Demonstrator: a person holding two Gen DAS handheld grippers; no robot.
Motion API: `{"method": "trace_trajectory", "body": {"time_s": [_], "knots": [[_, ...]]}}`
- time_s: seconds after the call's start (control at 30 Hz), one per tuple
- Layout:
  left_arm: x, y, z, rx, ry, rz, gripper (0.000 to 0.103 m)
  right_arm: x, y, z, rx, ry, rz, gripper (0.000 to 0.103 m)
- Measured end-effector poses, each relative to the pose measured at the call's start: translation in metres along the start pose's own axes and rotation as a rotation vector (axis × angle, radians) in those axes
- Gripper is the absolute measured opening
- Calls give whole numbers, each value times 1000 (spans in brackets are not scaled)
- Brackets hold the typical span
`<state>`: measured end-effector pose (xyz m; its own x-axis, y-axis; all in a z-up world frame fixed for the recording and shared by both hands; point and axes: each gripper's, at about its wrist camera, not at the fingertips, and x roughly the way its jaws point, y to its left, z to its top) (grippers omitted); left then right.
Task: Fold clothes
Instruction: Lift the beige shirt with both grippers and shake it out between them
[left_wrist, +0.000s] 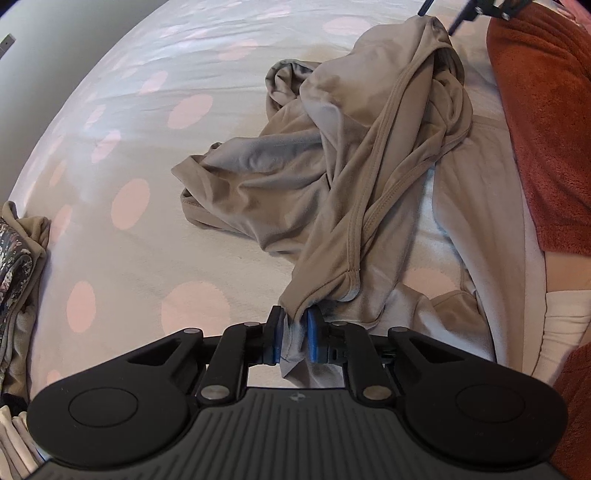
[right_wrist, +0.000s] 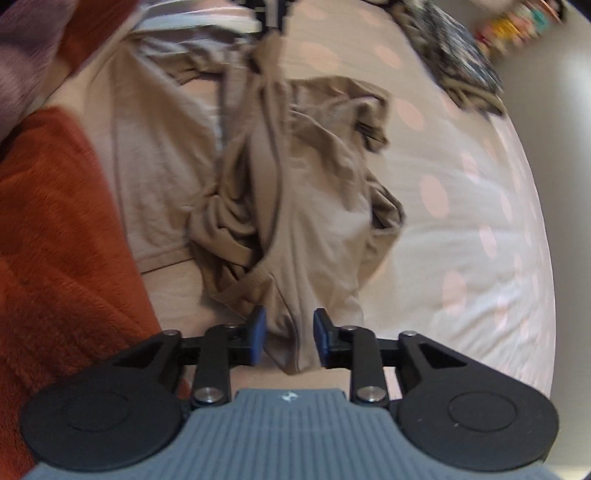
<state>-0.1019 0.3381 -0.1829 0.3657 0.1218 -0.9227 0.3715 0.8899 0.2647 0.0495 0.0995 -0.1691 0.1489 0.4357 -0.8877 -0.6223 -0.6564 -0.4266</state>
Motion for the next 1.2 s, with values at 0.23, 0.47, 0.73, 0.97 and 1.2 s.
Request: {"method": "trace_trajectory", "body": {"time_s": [0.23,0.47,0.73,0.97,1.2], "knots": [[-1,3,-1,-47,-1,8,5,22,6,10,-74,18,12,17],[-21,14,-5,-196,-41,33,1,1,-9,8,132,-75,-35,5],[-98,48,-5,-458,-194,99,0,-82,-75,-2,679,-314,-263,4],[-195,59,8,-541,-352,263,0,-163,-96,11,807,-476,-587,3],[-327,65,25,-594,-588,534,0,-242,-96,45,751,-608,-759,3]]}}
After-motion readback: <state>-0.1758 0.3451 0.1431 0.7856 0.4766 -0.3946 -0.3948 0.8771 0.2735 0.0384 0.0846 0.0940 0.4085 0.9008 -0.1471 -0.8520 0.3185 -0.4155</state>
